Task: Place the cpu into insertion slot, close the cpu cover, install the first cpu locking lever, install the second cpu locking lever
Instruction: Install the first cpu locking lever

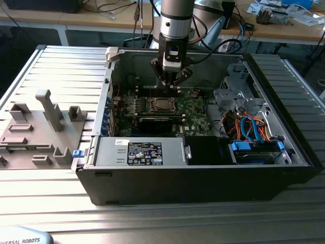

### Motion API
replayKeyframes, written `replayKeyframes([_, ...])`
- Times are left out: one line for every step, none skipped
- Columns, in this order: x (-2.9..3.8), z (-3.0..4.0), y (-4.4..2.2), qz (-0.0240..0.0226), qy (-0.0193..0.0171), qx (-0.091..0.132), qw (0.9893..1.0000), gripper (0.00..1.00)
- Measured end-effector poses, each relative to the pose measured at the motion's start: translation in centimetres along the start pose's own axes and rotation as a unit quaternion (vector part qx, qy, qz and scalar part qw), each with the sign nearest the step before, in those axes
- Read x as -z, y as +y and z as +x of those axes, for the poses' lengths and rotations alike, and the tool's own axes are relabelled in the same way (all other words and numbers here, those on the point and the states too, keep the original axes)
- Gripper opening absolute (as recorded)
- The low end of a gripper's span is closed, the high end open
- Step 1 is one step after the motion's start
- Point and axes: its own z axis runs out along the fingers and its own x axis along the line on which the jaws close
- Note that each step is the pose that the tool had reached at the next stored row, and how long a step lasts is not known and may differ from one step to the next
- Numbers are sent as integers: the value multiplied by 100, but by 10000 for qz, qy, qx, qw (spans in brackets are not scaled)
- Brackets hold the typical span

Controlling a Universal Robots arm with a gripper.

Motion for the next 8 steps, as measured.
replayKeyframes([0,0,0,0,0,4,10000,11])
replayKeyframes([0,0,0,0,-1,7,10000,11])
replayKeyframes([0,0,0,-1,-1,12,10000,11])
replayKeyframes([0,0,0,-1,-1,17,10000,11])
replayKeyframes([0,0,0,-1,-1,21,10000,11])
replayKeyframes([0,0,0,-1,-2,25,10000,11])
replayKeyframes([0,0,0,-2,-2,30,10000,11])
replayKeyframes([0,0,0,-2,-2,34,10000,11])
